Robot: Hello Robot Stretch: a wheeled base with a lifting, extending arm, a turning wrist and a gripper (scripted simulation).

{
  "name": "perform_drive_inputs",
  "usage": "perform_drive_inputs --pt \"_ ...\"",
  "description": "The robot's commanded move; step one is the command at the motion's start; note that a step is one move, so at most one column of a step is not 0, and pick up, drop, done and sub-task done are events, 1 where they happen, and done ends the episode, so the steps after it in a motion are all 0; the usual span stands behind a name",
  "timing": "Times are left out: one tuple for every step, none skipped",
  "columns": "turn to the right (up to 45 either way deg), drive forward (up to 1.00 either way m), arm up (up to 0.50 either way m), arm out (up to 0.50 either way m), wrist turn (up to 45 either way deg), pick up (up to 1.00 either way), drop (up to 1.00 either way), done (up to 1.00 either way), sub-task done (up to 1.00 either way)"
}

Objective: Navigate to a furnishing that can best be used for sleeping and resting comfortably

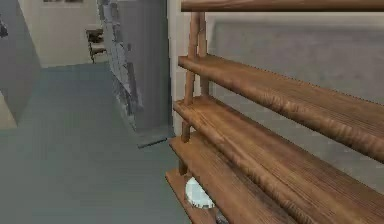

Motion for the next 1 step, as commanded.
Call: perform_drive_inputs --pt "-45.0 0.00 0.00 0.00 0.0 0.00 0.00 0.00 0.00"
